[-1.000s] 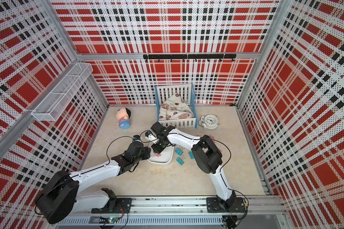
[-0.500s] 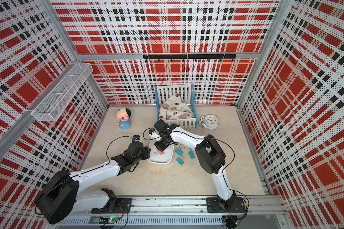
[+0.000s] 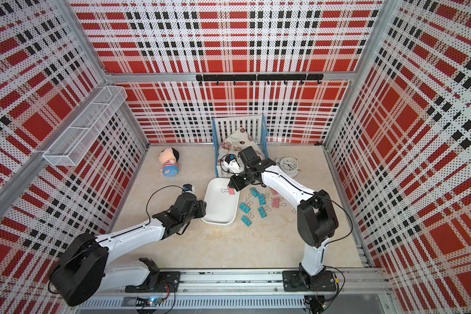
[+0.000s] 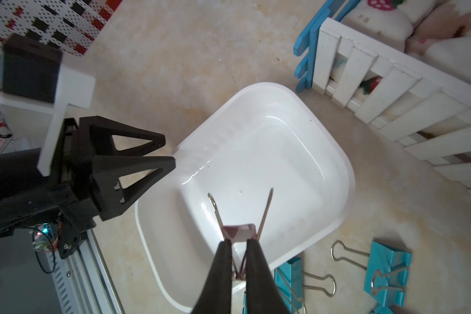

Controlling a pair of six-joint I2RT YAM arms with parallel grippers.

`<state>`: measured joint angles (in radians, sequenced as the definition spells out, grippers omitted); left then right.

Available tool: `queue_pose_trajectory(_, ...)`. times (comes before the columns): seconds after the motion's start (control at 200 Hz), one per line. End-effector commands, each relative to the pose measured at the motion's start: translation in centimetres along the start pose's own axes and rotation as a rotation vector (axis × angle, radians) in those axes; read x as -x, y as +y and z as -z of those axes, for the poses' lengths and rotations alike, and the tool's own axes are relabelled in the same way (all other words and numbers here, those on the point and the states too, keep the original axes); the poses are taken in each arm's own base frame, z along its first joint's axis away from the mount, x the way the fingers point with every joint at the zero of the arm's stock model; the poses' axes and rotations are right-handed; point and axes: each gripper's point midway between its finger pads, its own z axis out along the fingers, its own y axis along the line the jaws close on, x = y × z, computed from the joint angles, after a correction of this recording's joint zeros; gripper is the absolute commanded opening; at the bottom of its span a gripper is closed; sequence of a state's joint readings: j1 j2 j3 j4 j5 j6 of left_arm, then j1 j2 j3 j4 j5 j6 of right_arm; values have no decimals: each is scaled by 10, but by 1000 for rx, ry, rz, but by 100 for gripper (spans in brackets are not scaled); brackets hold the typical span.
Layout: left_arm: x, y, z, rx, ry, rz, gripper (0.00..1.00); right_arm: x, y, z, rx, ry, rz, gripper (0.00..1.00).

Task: Take out the binder clips from the storage box
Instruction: Pick up the binder clip from the storage box, then place the binder clip at the center of the board.

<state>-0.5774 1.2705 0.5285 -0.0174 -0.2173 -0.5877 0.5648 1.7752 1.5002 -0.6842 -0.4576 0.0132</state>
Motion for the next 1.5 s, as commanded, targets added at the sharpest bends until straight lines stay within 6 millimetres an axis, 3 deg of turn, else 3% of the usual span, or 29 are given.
queue_pose_trajectory(0.0,12,-4,1,-5,-24,-12,52,-5,11,24,66,-51,-28,4)
queue_pose_trajectory(0.311,13,-9,0,-35,-28,-25,52,-49,-8,72,30,-164,-201,5)
queue_pose_trajectory(0.541,14,-10,-1,-50,-32,-29,52,-77,-42,98,-11,-238,-360,6)
queue_pose_trajectory(0.696,14,-10,-3,-60,-35,-29,52,-104,-70,105,-55,-272,-484,6)
queue_pose_trajectory(0.922,13,-5,-5,-68,-33,-25,52,-137,-102,104,-95,-298,-608,7)
queue_pose_trajectory(1.493,9,2,-7,-80,-28,-10,52,-202,-129,76,-115,-191,-792,7)
